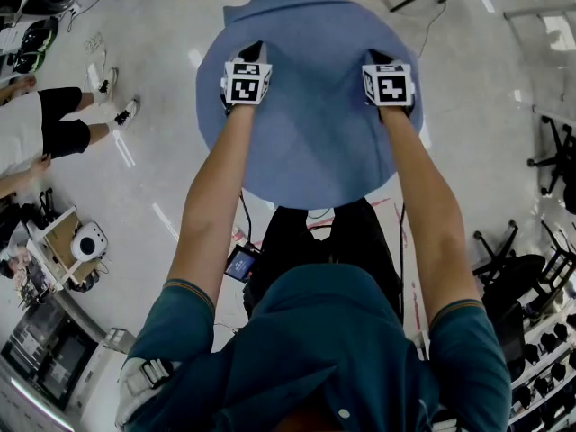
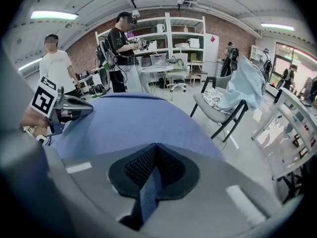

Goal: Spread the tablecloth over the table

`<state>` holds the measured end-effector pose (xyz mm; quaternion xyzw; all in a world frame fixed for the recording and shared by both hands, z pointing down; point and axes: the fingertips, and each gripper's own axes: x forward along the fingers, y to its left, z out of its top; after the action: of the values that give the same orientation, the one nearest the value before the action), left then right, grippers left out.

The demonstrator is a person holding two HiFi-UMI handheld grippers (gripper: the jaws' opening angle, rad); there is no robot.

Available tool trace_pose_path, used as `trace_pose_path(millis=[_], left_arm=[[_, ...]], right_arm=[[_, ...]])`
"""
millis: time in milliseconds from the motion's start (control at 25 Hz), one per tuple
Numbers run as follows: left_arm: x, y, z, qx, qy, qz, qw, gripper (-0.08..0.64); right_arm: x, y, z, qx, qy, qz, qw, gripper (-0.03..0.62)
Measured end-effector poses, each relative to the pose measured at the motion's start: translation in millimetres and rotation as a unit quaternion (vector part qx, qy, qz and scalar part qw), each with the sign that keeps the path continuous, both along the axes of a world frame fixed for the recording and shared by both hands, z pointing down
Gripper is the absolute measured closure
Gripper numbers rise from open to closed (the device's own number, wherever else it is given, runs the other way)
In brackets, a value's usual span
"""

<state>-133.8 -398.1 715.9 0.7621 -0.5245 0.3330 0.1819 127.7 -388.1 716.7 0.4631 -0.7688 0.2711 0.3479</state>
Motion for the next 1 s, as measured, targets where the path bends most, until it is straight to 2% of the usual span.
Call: trace_pose_path(millis=[120,240,320,480,800,1000], left_arm=[[-8.2,2.8,-14.2,0.030,-0.022,0.015,0.9992,0.558],[-12.1,10.9,-7.0,0.017,-0.038,0.036,0.9985,0.554],[-18.1,18.8,-20.6,0.036,-0.020,0.020,0.9990,0.558],[-15.0,28.8,-82.4,0.108,0.040,0.003,0.9933,0.558],[-6.1,65.5,-226.7,0.209,0.125,0.034,0.9692,0.560],[-12.0,99.1,-303.7,0.258,0.141,0.050,0.9545,0.560]], right_arm=[[3.0,-4.8,-11.6,0.017,0.007,0.001,1.000,0.580],[4.3,-7.7,-15.4,0.028,0.009,-0.001,1.000,0.580],[-3.9,-4.5,-30.6,0.048,-0.013,0.004,0.999,0.580],[-26.6,0.5,-95.7,0.122,-0.052,-0.015,0.991,0.580],[-54.5,40.8,-250.8,0.247,-0.097,-0.043,0.963,0.580],[-61.9,84.6,-332.6,0.302,-0.118,-0.044,0.945,0.581]])
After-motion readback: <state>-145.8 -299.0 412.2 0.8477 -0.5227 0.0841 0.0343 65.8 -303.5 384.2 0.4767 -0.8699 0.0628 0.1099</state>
